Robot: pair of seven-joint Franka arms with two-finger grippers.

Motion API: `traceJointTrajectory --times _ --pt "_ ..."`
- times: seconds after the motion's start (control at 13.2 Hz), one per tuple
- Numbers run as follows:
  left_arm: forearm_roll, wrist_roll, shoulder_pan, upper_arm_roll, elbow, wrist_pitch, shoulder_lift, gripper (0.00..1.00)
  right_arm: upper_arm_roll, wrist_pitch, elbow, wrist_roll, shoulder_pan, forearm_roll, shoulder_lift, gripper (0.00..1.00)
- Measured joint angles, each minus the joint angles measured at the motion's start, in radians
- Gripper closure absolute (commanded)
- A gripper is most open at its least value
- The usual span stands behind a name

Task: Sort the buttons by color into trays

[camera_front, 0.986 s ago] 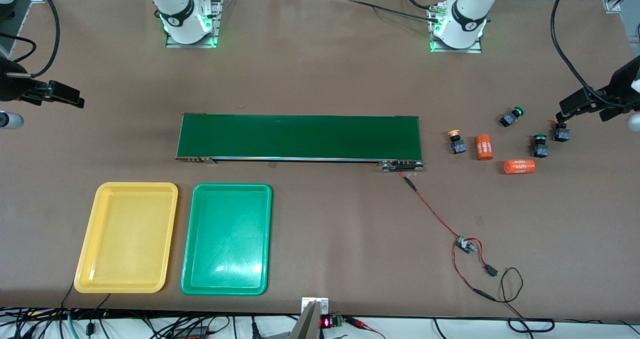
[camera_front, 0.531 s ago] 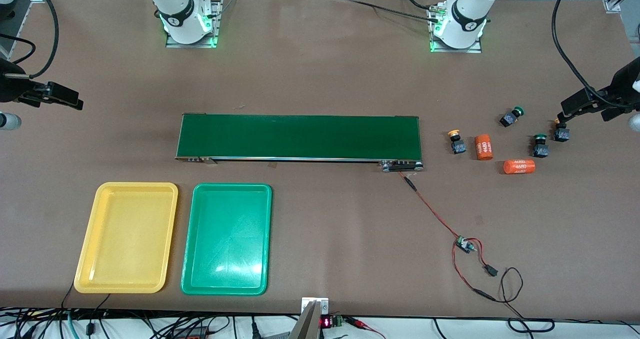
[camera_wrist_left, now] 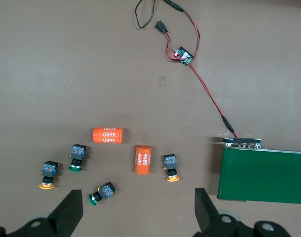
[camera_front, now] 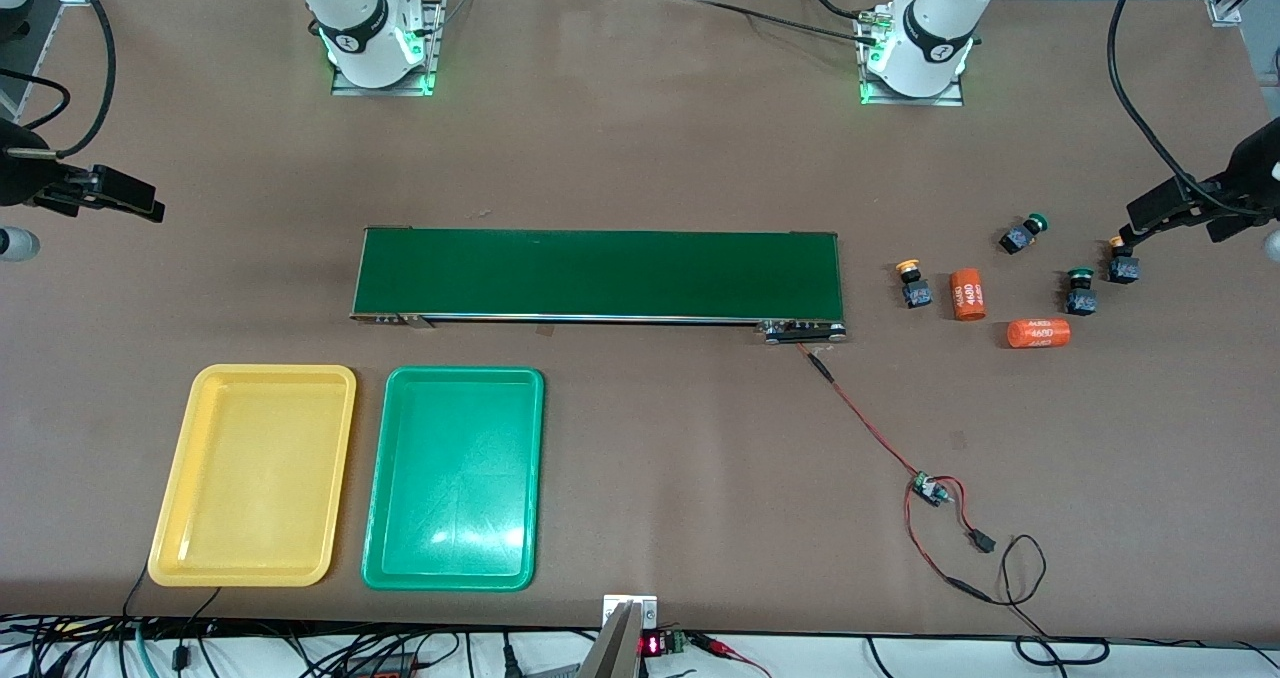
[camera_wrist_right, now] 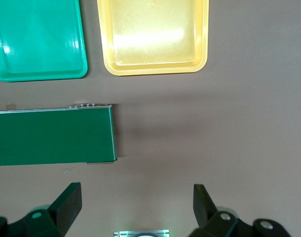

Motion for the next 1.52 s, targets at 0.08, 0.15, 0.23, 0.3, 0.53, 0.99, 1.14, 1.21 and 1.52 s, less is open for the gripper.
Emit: traceJointTrajectory --times 0.08,0.15,0.23,0.3,0.53,0.99,1.14,1.21,1.52 --pt "0.0 0.0 0.005 0.001 0.0 0.0 0.0 0.0 0.0 0.001 0.0 0.0 0.0 0.0 0.0 0.0" --pt "0.0 0.0 0.008 0.001 0.0 0.0 0.0 0.0 0.0 0.002 0.0 0.0 0.0 0.0 0.0 0.0" --pt "0.0 0.0 0.009 0.001 0.0 -0.001 0.001 0.0 0.0 0.003 0.0 0.0 0.0 0.0 0.0 0.0" --pt "0.0 0.0 0.009 0.0 -0.001 -0.005 0.004 0.0 0.0 0.004 0.0 0.0 0.0 0.0 0.0 0.0" --pt "0.0 0.0 0.006 -0.007 -0.005 -0.027 0.06 0.0 0.0 0.007 0.0 0.0 0.0 0.0 0.0 0.0" --pt "0.0 -0.001 -0.047 -0.033 -0.003 -0.016 0.246 0.0 -0.002 0.014 0.0 0.0 -0.001 0.016 0.007 0.0" --pt "0.0 -0.001 -0.062 -0.035 0.0 -0.011 0.292 0.0 -0.005 0.014 0.0 0.0 -0.002 0.019 0.01 0.0" --pt "0.0 -0.001 -0.065 -0.035 0.002 -0.01 0.309 0.0 -0.006 0.014 0.0 0.0 -0.003 0.02 0.01 0.0" --pt "0.0 0.0 -0.058 -0.032 -0.017 0.011 0.344 0.0 -0.006 0.015 0.0 0.0 -0.003 0.021 0.01 0.0"
